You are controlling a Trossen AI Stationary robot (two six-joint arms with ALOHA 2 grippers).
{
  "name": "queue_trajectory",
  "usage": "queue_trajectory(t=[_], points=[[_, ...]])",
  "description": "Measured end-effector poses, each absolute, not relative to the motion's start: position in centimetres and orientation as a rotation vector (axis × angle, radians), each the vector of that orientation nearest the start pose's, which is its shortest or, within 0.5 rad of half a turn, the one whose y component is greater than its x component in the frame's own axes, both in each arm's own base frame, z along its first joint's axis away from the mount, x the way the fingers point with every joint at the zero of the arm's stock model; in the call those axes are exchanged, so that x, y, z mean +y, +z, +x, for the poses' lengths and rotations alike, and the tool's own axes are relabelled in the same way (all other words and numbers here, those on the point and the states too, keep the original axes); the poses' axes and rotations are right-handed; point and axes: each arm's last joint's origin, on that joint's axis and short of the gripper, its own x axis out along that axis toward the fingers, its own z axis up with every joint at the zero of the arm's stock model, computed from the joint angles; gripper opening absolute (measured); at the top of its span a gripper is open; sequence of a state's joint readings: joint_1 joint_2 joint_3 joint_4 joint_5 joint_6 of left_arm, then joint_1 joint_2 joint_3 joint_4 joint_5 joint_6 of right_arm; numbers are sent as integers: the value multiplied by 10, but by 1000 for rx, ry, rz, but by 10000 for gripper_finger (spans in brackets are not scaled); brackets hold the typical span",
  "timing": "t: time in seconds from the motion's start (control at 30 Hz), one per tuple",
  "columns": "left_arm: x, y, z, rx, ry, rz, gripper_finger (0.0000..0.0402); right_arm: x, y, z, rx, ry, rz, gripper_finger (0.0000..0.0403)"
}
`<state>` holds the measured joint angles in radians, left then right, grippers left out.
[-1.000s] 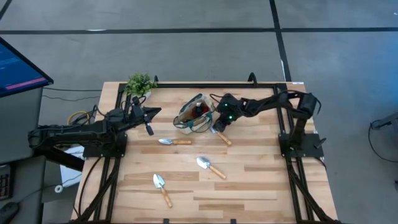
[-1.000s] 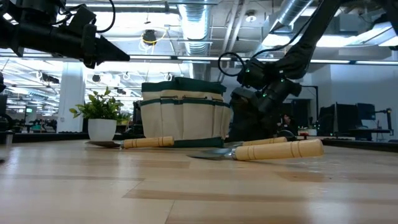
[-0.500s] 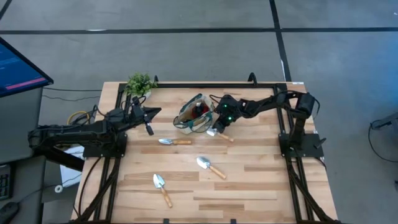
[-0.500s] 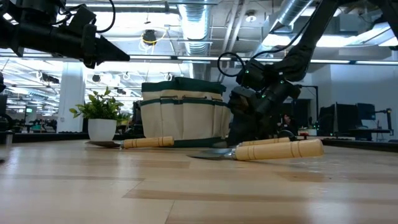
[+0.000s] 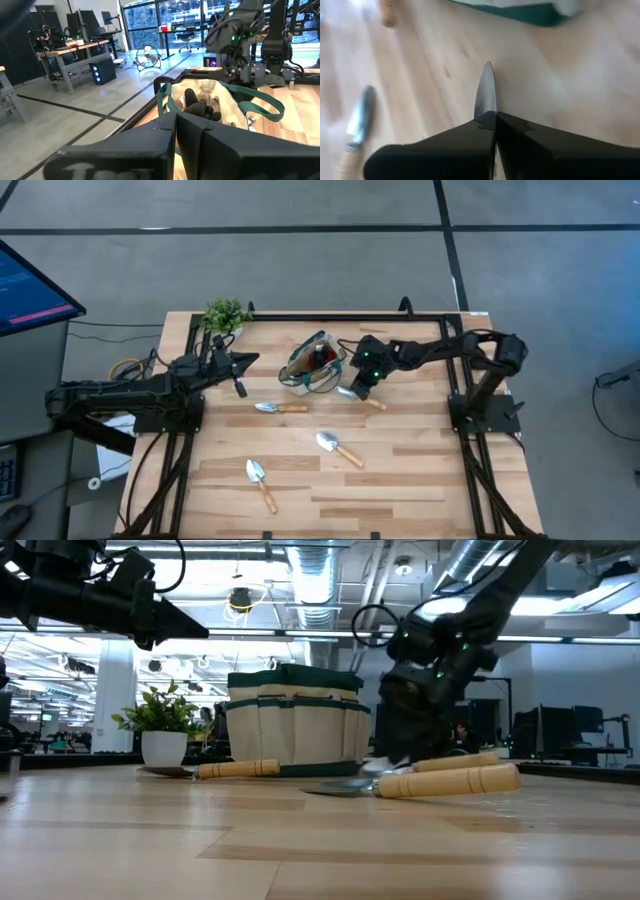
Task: Pick & Place Garden tools in Gardening bag
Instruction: Put the trowel into the gardening bag
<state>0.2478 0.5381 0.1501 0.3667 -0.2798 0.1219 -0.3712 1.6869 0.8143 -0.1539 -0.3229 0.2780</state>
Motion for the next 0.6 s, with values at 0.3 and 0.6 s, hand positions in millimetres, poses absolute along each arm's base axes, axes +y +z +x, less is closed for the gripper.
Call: queue_trajectory(t=[0.3,0.6], points=[[42,200,132,54,526,120,2,-94,196,266,816,-261,443,0],[42,200,132,54,526,119,2,-82,258,237,585,-288,321,0]])
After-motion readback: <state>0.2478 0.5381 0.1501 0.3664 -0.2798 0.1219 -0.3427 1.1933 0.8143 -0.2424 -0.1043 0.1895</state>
